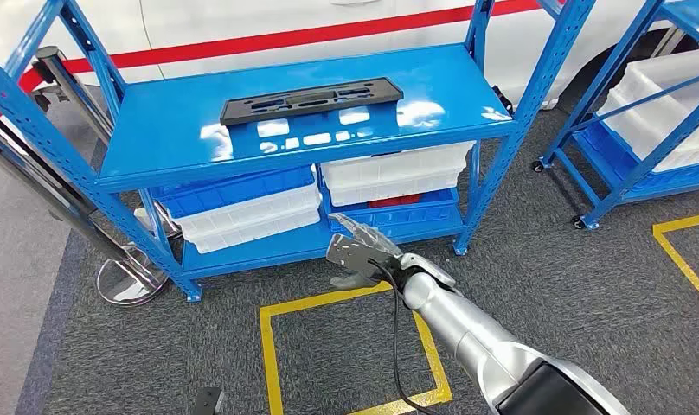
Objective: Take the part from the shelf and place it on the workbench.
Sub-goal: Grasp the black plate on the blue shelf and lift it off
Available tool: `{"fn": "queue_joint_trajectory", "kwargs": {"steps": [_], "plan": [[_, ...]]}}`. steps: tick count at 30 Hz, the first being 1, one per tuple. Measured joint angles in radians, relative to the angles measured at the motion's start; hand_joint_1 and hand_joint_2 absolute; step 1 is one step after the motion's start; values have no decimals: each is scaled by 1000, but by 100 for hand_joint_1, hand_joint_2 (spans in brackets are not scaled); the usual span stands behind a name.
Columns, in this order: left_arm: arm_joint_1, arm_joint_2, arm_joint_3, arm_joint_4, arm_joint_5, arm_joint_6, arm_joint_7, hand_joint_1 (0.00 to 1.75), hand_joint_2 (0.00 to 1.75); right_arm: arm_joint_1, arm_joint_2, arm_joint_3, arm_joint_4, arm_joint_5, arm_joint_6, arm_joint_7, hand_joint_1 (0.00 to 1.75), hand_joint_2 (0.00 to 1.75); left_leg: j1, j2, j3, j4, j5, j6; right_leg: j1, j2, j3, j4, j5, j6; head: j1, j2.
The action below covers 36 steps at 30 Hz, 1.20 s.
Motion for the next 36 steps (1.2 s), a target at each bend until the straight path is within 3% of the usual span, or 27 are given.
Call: {"fn": "queue_joint_trajectory", "kwargs": {"steps": [6, 15, 21, 36], "plan": [[-1, 2, 0, 0, -9, 5, 0, 0, 0, 38, 13, 0, 21, 1, -26, -8, 0, 175, 0, 0, 0, 0, 0, 0, 0, 0, -1, 0, 0, 0, 0, 0], [0, 7, 0, 0, -18, 18, 24, 0, 0, 12, 8, 2, -31, 172, -195, 18, 0, 175, 0, 0, -1, 0, 1, -1, 0, 1, -1, 0, 1, 1, 0, 0], [3, 7, 1, 0, -13, 26, 28, 0, 0, -66, 3, 11, -118, 273, -145, 55, 0, 175, 0, 0, -1, 0, 1, -1, 0, 1, -1, 0, 1, 1, 0, 0], [16, 7, 19, 0, 13, 32, 0, 0, 0, -121, 45, 60, -138, 247, -43, 58, 0, 175, 0, 0, -1, 0, 1, -1, 0, 0, -1, 0, 1, 1, 0, 0]]}}
